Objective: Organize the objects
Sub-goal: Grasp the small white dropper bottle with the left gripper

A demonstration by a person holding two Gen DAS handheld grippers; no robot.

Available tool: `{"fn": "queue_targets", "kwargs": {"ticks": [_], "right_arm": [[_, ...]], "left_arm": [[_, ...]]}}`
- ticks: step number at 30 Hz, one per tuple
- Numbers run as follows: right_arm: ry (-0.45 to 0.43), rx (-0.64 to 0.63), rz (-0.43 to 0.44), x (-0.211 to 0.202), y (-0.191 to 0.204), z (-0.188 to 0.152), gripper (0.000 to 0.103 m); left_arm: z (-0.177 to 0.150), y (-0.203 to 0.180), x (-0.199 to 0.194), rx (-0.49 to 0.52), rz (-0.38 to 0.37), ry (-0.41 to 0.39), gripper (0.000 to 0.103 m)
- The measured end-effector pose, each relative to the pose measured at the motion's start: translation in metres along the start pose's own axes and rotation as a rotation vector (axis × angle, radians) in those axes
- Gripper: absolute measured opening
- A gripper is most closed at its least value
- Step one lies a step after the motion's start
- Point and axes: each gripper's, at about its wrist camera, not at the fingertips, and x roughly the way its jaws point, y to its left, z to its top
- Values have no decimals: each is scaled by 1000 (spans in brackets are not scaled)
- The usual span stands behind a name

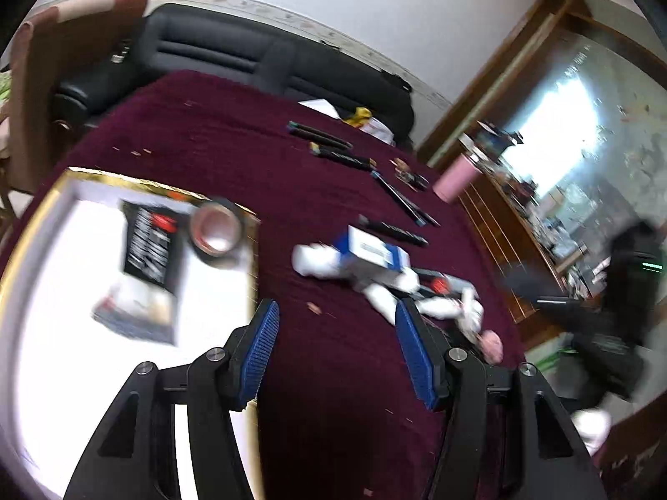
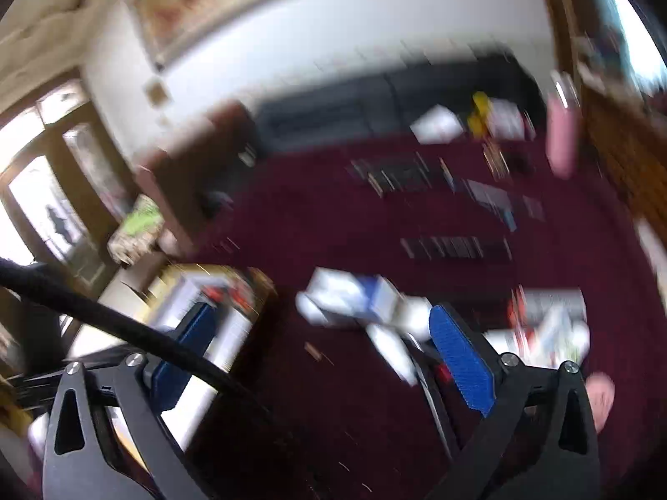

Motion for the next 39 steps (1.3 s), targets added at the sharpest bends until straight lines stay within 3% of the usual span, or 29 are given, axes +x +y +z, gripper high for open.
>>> {"fn": "queue_targets", "kwargs": {"ticks": [6,13,17,20,21,23,24,26,28,30,35,39], "right_arm": [[122,0,-53,43,-27,-18,78],[146,-104,-86,75,-6,-8,77],[197,-76,-56,110,-8,0,77],[331,-24,36,135,-10,-3,77],[337,-34,69,131,-7,-6,77],[382,-43,224,118,-1,-8,75],[370,-32,271,106,-2,-6,75],[267,-35,257,78,-4,10,75],[150,-31,192,60,-7,33,75],[99,-13,103,67,-7,55,77],[217,16,46,125,-2,73,77],[340,-5,196,121,10,38,77]], "left_arm": [[-37,-18,14,-8,-43,63,52],[-49,0,14,-75,-10,80,52],[-51,13,12,-114,-10,79,52],[-50,18,11,-128,-12,82,52],[-50,19,10,-128,-14,82,52],[-50,21,6,-125,-23,77,52],[-50,22,4,-125,-29,74,52],[-50,25,1,-126,-46,70,52],[-51,27,1,-129,-56,68,52],[-52,28,5,-145,-69,69,52],[-60,30,12,-169,-73,103,52],[-63,30,2,-138,-73,97,52]]}}
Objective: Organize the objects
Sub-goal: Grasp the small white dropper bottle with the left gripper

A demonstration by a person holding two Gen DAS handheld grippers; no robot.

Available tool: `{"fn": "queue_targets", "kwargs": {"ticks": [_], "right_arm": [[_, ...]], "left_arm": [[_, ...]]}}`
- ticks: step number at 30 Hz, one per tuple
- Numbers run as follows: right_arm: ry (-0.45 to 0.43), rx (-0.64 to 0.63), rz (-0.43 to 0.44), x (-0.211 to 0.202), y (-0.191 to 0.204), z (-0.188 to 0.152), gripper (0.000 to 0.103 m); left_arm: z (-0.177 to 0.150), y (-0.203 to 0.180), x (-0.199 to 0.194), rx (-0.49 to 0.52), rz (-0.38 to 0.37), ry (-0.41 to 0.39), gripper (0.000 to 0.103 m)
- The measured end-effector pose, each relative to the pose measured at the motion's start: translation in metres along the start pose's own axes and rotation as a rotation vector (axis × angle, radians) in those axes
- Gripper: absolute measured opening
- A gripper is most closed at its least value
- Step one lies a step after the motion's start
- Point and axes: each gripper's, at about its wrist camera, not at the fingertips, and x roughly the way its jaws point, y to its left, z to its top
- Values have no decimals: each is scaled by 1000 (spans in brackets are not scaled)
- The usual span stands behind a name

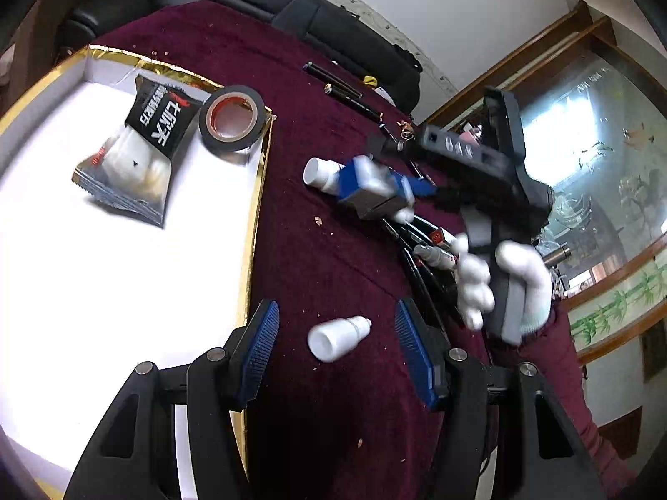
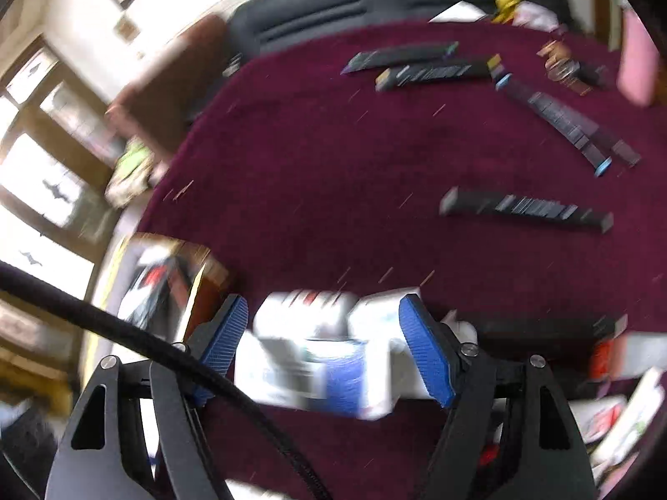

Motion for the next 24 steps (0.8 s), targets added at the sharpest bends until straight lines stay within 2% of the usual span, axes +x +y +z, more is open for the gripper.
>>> {"fn": "queue_targets", "kwargs": {"ticks": [3,7,12,16,18,20,24], "right_arm": [[74,-6,155,-11,0,-42,77],[21,37,153,-42,-20,-71,77],[-54,73,96,-74,-43,-109,76],[-73,96,95,-83,-49,-118,76],[-77,103,101,-87,-50,-124,76],[-80,100,97,-83,-49,-117,76],[-85,70,86,-83,-44,-114,76]], "left_arm": [[1,0,-4,12,2,-5,52],[-1,-6,-1,32,-3,0,52],[-15,-40,14,182,41,38,52],[-30,-71,37,406,167,69,52],[-43,-86,56,542,264,98,52],[-52,-92,71,607,305,135,52],[-55,-89,91,648,375,175,50]]}}
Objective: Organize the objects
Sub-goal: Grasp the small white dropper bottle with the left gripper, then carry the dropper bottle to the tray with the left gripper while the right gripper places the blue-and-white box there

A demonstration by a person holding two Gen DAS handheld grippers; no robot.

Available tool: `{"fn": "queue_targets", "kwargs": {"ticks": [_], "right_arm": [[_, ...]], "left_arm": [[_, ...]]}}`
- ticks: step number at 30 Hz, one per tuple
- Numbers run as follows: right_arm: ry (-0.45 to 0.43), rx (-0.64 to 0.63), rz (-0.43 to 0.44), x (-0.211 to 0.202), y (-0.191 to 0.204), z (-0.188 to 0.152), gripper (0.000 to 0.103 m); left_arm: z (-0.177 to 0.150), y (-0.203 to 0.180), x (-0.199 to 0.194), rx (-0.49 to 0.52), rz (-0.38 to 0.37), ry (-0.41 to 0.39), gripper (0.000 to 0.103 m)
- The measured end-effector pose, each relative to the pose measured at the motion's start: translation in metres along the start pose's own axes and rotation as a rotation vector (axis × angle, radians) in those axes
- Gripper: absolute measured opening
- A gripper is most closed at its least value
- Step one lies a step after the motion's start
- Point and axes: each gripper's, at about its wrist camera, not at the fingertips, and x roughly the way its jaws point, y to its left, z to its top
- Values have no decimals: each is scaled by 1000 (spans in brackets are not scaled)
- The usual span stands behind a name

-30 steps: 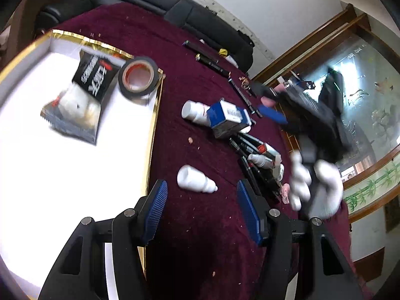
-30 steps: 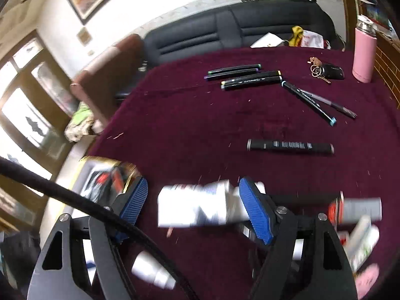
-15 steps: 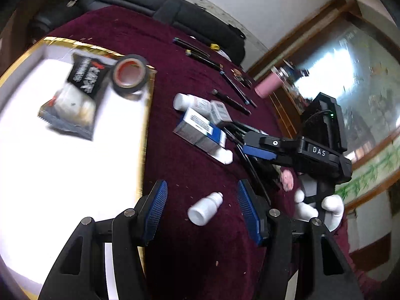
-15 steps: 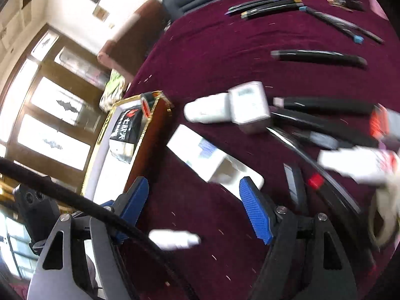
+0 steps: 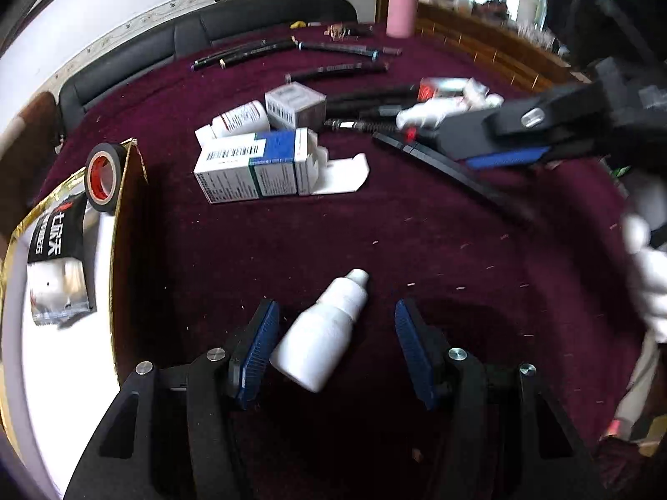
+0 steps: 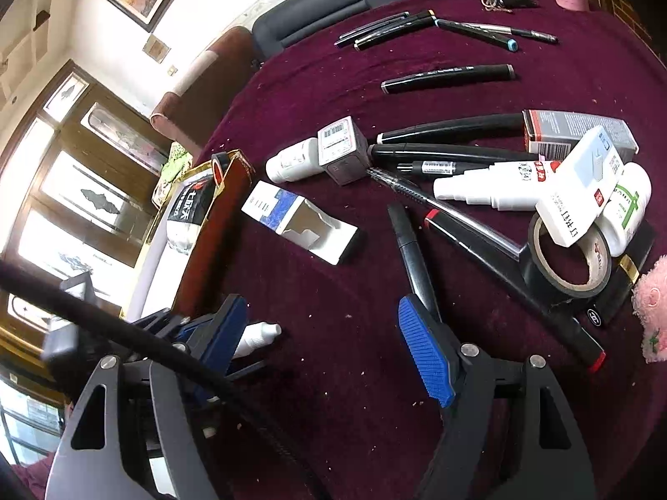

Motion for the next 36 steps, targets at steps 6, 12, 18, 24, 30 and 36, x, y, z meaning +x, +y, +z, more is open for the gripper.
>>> {"fn": "queue_targets", "kwargs": {"ticks": [6,12,18,24,30,36], "right_arm": [[-2,-81,-52,14,17,7,76],[-12,-216,-154,44,50,25,76],[-16,-394,-326,90,84,47,76],[76,-433,-447,135,81,53,44],[33,-302,-359,106,76,57,31],[18,-194,-163,74,89,62,32]], "left_arm": [[-1,15,-2,-104,-56,-9,21],[-12,35,-26,-237,-144,-89,21],[-28,58,-60,-323,-201,-172,21],[-46,90,-80,-395,-194,-212,21],[-63,118,-90,-476,-186,-246,21],[-80,148,-99,-561,-190,-271,21]]}}
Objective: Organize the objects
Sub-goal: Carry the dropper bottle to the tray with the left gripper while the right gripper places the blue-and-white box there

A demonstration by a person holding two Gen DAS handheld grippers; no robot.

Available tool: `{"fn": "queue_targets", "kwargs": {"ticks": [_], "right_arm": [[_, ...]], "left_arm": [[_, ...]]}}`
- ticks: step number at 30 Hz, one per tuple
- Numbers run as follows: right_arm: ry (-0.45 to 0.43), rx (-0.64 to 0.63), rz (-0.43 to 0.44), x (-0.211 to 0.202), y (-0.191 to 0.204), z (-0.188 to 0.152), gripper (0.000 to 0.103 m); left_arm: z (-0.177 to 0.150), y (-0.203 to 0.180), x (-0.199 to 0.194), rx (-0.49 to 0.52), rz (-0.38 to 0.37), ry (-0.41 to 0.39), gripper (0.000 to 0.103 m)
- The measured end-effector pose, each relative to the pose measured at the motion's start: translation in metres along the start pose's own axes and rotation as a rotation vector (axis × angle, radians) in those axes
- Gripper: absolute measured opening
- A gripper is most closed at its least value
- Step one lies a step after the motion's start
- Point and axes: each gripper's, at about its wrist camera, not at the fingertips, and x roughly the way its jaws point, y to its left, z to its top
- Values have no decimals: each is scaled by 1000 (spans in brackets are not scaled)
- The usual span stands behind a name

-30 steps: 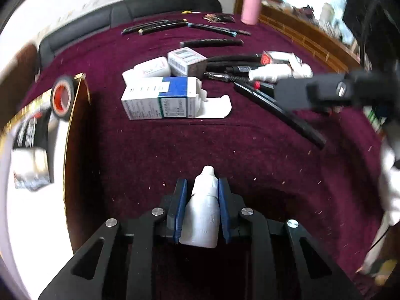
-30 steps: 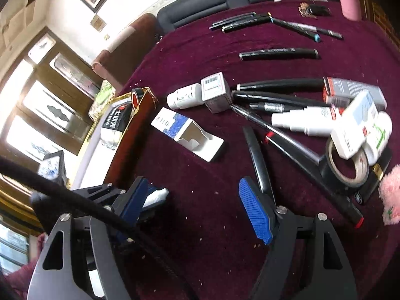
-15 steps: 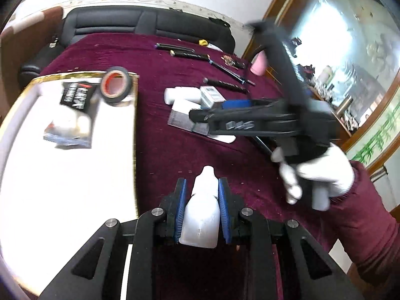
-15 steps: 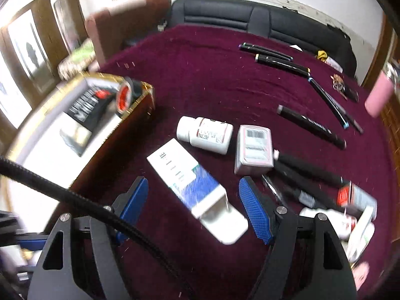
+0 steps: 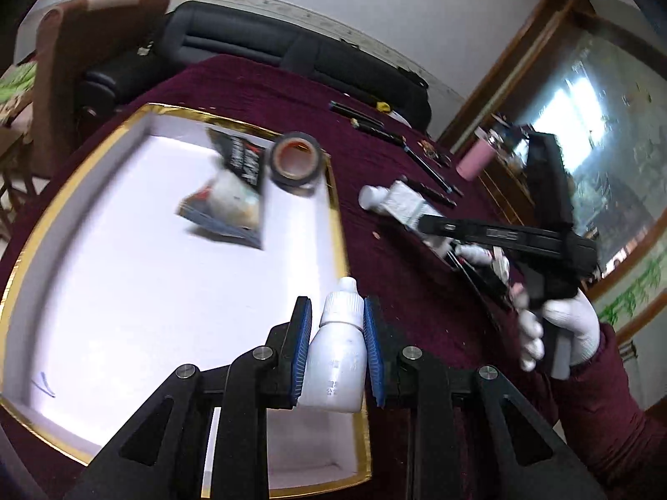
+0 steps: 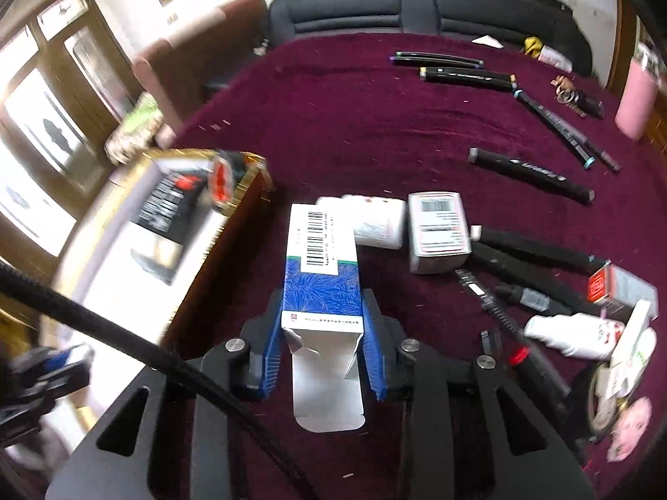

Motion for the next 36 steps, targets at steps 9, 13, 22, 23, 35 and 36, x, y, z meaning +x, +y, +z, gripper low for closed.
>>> {"fn": "queue_targets", "kwargs": {"ticks": [9,13,22,23,35,36], "right_arm": [[55,75,297,15,63,32,32],[96,151,350,52,93,51,32],[157,275,312,130,126,68,33],[158,273,308,133,128,70,33],[146,236,280,136,140,78,38],[135,237,288,132,140,79,38]], "left_arm": [[62,44,-16,-5,132,-37,21],[98,74,3,-55,159,-13,21],[146,143,60,-232,120,23,21],[147,149,64,-246,114,28,21],[144,177,69,-351,49,-7,44],[145,176,67,-352,42,-4,44]]}}
